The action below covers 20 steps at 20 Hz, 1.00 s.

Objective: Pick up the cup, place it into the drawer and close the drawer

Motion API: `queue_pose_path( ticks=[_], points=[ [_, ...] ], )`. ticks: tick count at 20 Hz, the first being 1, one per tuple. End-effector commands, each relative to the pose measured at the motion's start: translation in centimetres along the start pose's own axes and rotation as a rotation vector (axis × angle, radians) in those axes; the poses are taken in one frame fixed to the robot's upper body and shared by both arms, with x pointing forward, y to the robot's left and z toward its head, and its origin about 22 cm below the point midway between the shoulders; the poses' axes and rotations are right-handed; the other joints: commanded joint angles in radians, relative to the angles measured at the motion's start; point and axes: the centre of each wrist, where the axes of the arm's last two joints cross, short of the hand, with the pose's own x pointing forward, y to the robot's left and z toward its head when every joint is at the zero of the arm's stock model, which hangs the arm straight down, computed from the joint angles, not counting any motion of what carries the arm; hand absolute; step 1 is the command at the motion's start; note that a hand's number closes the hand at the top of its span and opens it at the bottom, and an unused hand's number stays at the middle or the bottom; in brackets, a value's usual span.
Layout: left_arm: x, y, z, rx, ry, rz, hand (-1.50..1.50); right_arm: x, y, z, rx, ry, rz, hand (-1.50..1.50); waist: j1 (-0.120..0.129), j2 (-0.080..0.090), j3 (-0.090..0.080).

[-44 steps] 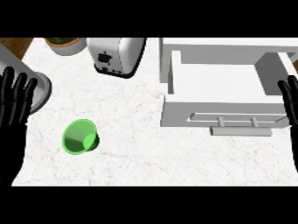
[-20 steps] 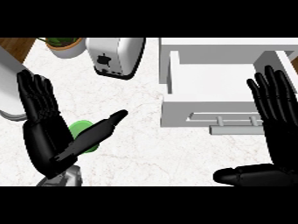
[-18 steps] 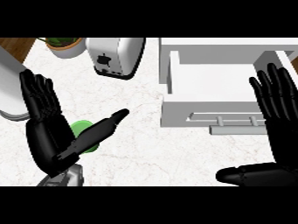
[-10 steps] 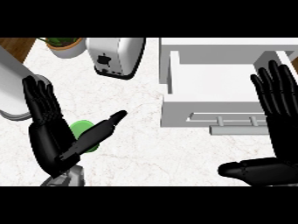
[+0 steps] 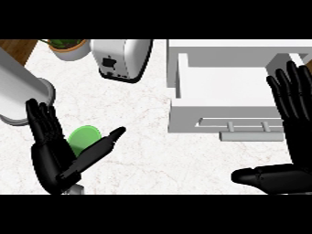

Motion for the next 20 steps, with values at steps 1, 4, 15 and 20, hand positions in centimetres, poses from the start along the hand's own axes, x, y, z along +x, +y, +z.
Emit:
queue_pose_path(
  ticks=[1,4,15,20],
  points=[
    [-3.0,1.3,2.7,0.045,0.040,-0.038,-1.50,0.1,-0.8,1.0,-0.004,-0.005,-0.004,-1.50,-0.002,0.000,-0.001],
    [-2.1,2.2,-0.1,0.052,0.059,-0.034,-1.50,1.2,0.2,-0.4,0.017,0.005,-0.002,-1.50,0.001,0.000,0.000],
    [-7.6,4.6,3.3,0.080,0.097,-0.030,-1.50,-0.3,0.3,-0.1,0.010,-0.009,-0.007,-1.50,0.002,0.000,0.000],
    [-11.3,4.2,3.3,0.088,0.109,-0.068,-1.50,2.4,0.2,-1.1,0.021,-0.014,-0.009,-1.50,0.000,0.000,-0.001]
  ],
)
